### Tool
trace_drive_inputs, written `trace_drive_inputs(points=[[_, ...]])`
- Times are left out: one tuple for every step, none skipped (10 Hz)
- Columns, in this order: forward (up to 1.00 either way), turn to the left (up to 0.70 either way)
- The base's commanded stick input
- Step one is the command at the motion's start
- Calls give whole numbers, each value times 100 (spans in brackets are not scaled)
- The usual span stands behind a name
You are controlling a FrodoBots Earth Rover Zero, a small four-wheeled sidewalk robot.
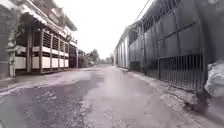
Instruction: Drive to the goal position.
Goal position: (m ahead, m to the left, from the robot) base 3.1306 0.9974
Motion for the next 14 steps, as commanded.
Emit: trace_drive_inputs(points=[[100,0],[100,0],[100,0],[100,0],[100,0],[100,0],[92,0],[85,0],[85,0],[85,0],[85,0],[85,0],[85,0],[85,0]])
